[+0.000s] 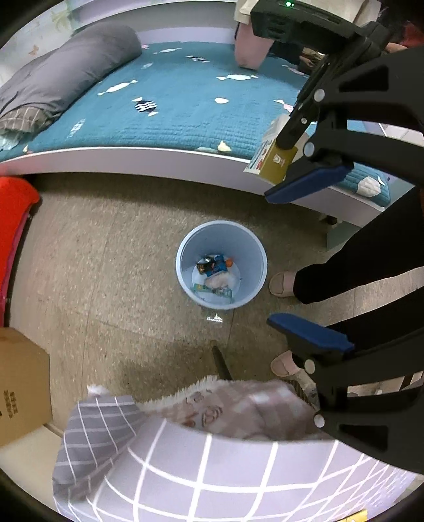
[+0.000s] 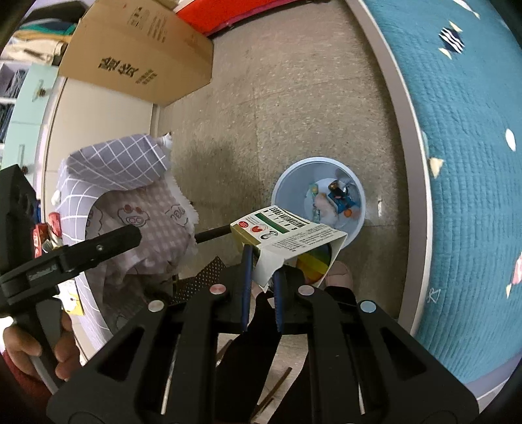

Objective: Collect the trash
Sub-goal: 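Carry both items over the blue bucket and open both tools to drop them, then move both open tools back over the table toward the remaining trash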

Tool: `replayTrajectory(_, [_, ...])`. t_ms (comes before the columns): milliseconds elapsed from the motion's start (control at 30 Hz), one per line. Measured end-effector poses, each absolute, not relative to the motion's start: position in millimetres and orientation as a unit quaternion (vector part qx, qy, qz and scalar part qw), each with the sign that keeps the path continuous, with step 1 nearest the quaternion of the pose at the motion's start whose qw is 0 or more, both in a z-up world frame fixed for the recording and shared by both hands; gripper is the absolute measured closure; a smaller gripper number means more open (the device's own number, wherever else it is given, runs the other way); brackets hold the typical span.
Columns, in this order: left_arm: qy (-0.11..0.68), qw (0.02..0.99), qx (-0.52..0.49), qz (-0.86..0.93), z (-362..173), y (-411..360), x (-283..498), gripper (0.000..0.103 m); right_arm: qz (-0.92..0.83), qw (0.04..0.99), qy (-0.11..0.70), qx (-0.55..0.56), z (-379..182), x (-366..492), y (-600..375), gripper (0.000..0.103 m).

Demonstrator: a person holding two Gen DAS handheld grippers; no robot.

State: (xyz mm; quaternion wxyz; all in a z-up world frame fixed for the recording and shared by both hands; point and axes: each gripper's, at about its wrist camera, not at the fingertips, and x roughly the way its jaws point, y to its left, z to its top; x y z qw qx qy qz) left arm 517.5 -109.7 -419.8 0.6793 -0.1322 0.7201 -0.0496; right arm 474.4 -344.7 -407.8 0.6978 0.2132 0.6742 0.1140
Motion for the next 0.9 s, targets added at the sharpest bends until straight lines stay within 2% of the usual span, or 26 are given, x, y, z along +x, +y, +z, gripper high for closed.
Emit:
replayTrajectory(267, [0.712,0.686,-0.149,-0.035,-408.4,-90.5,509.6,0.033,0.121,0.700,0.679,0.185,-409.3,488.2,-326.0,0.087])
replayTrajectory(333, [0.710,0.687,-0.152,-0.034,-405.7,-87.3,506.9,0.033,0.117,0.700,0.681,0.182,-410.4,489.8,-324.6,0.071])
replayTrajectory(367, [0.710,0.687,-0.152,-0.033,-404.6,-86.2,505.3,0.033,0.113,0.703,0.680,0.178,-409.5,490.3,-324.6,0.053])
replayTrajectory(400, [0.710,0.687,-0.152,-0.034,-403.7,-85.2,504.5,0.032,0.110,0.706,0.678,0.175,-408.6,490.0,-323.4,0.049])
replayTrajectory(900, [0.681,0.715,-0.155,-0.035,-360.7,-82.9,488.1,0.032,0.165,0.729,0.645,0.161,-344.1,485.3,-301.5,0.048])
